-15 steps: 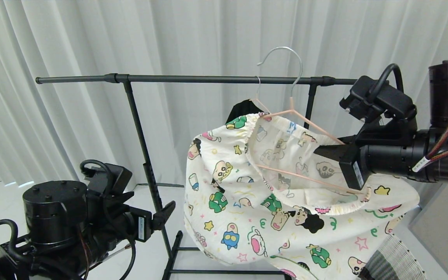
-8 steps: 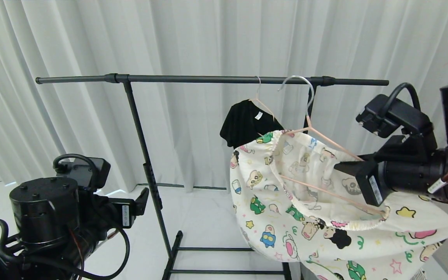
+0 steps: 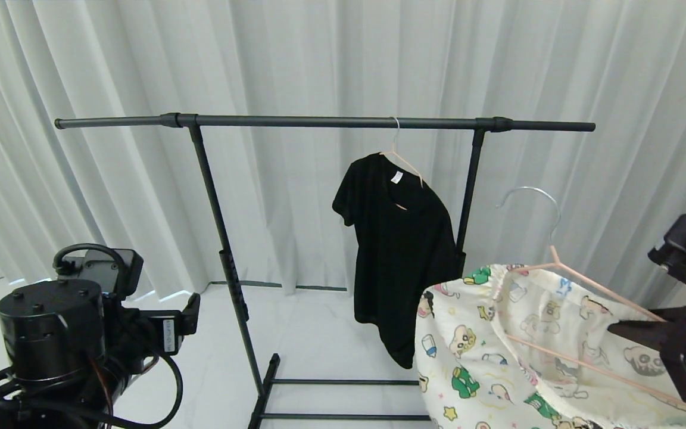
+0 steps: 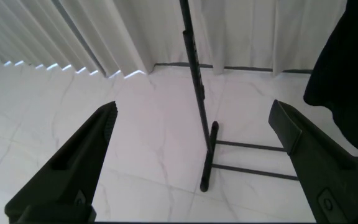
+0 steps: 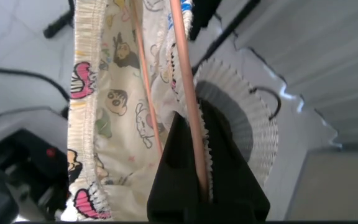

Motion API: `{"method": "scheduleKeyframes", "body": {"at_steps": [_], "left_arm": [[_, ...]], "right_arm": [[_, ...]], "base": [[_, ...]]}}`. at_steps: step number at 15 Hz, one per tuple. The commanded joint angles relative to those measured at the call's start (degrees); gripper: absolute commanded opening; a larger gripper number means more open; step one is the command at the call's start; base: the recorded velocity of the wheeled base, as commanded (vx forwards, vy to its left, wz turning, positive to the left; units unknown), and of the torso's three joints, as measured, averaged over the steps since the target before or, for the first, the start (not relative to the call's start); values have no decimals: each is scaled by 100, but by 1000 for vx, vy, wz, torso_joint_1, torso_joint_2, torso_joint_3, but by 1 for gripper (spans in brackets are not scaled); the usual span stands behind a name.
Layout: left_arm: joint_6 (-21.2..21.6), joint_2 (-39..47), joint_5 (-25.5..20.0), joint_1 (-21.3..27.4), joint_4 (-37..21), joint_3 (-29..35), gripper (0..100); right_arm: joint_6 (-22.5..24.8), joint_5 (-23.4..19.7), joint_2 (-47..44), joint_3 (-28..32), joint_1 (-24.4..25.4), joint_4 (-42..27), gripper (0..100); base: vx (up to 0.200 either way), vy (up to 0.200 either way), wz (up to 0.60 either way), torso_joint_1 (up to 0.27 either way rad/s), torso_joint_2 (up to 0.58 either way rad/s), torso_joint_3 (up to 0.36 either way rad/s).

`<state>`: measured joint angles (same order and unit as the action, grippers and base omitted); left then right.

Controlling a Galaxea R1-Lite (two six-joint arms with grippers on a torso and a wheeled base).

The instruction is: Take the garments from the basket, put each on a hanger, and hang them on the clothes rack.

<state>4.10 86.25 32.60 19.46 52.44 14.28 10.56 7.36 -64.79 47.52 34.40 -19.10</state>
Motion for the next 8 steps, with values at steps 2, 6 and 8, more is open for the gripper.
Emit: {"method": "scheduleKeyframes", "body": {"at_steps": [2,6,8], "left_arm": [[-5,-108,1,-3,3,-30,100],[30,-319,-8,23,-6,-241,100],[100,-416,-8,14,-6,-346,100]], "right_arm": [[-98,2,599,-234,-267,-463,0],[-344,11,766,-287,-1217,-1096,0],[-484,-16,679,-269,-1586,-1060,0]], "base": [[0,0,0,0,0,0],[0,0,0,0,0,0],[0,0,0,0,0,0]]}}
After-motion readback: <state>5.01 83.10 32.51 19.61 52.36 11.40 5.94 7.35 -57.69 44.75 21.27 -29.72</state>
